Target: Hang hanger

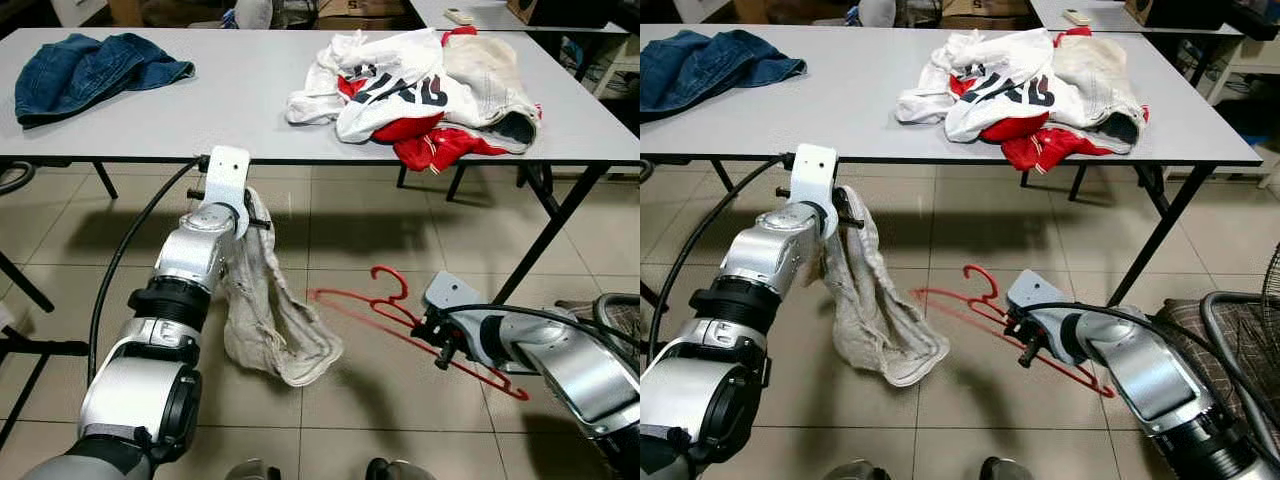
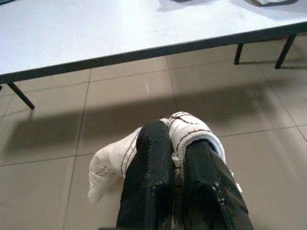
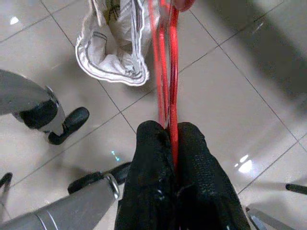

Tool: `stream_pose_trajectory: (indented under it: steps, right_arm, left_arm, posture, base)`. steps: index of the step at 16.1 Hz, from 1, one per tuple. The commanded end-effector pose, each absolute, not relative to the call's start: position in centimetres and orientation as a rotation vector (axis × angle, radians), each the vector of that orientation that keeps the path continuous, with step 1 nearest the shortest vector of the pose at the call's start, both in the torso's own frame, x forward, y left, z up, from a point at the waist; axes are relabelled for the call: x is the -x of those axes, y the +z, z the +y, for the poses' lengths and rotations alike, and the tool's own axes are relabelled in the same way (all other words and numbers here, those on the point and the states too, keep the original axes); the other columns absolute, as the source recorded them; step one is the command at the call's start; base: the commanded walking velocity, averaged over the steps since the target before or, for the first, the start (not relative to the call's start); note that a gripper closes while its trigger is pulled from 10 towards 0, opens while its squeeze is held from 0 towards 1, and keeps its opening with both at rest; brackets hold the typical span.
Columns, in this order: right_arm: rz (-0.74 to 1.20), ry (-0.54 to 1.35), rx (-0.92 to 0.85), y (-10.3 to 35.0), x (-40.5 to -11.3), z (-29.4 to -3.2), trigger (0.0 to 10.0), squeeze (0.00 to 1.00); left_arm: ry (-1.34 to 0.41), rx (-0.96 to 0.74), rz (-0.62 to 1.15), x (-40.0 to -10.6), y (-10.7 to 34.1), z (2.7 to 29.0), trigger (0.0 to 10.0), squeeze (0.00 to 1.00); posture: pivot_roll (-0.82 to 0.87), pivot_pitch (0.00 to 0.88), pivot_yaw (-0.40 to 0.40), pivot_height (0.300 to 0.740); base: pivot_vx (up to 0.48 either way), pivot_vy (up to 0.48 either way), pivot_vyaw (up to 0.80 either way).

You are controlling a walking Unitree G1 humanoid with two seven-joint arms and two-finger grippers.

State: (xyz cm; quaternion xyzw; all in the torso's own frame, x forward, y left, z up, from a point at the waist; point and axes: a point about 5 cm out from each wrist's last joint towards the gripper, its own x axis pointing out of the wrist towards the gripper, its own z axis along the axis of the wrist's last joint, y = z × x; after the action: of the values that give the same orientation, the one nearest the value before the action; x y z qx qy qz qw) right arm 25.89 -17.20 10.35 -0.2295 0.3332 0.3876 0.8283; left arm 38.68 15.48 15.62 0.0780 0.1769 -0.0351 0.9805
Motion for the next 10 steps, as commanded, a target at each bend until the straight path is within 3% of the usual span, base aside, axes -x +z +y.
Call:
stream_pose_trajectory:
  steps: [1, 3, 10]
  right_arm:
    - [0.666, 0.828, 0.473, 10.8, -26.4, -17.0, 10.0, 0.00]
    - [0.647, 0.871, 0.402, 10.9, -26.4, -15.8, 10.0, 0.00]
    - [0.578, 0.956, 0.399, 12.4, -25.9, -15.6, 10.0, 0.00]
  left_arm:
    - [-0.102, -0.151, 0.298, -39.2, 17.5, 14.7, 10.0, 0.00]
    - [-0.109, -0.149, 0.301, -39.2, 17.6, 14.5, 10.0, 0.00]
    - [-0.101, -0.181, 0.309, -39.2, 17.5, 14.8, 10.0, 0.00]
  posture:
    - [-0.13, 0.060, 0.030, 0.740]
    - [-0.12, 0.068, 0.031, 0.740]
    - [-0.11, 0.070, 0.039, 0.740]
  base:
    - [0.000, 0.000, 0.00]
    - [0.000, 0.000, 0.00]
    - [0.000, 0.000, 0.00]
